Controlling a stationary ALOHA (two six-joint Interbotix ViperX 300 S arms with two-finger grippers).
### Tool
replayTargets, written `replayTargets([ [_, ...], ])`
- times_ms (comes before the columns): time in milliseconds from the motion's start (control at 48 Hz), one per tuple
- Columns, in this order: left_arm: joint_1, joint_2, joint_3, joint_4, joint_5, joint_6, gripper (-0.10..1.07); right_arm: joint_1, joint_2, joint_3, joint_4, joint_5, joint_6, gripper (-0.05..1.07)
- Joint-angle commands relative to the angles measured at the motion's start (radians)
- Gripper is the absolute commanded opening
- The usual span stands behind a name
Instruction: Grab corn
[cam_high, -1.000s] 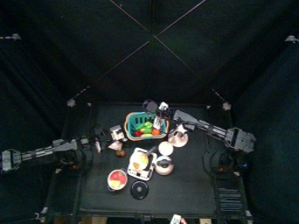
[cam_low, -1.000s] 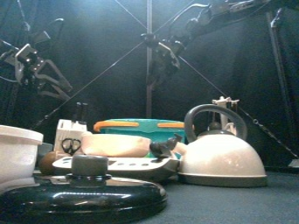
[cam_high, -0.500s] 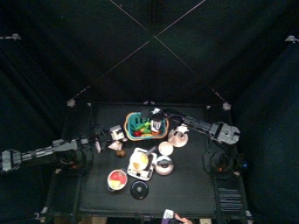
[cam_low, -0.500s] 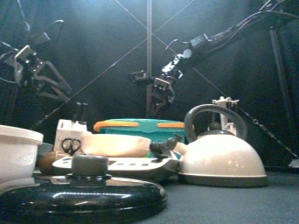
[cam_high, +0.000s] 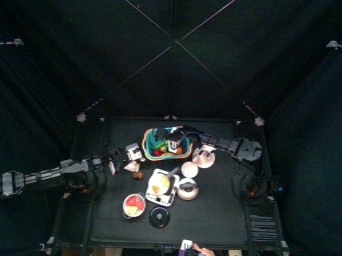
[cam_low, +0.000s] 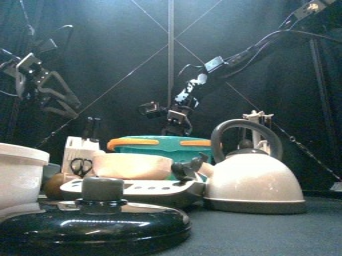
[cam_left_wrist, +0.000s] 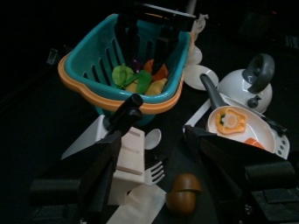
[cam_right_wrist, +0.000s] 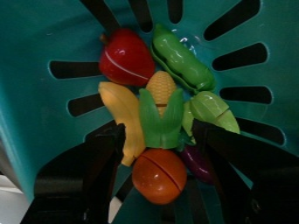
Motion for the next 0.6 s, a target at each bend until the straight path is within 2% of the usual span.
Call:
replayTargets([
  [0, 0.003, 0.002, -0.014, -0.002, 0.000, 0.000, 0.94, 0.003, -0.009, -0.040, -0.008, 0.000, -0.003, 0.94],
  [250, 0.005, 0.002, -0.014, -0.002, 0.000, 0.000, 0.94, 0.028, 0.031, -0.051, -0.094, 0.002, 0.023, 0.94],
  [583, 0.005, 0.003, -0.014, -0.002, 0.002, 0.000, 0.94, 0.028, 0.046, -0.048, -0.107, -0.005, 0.052, 0.93],
])
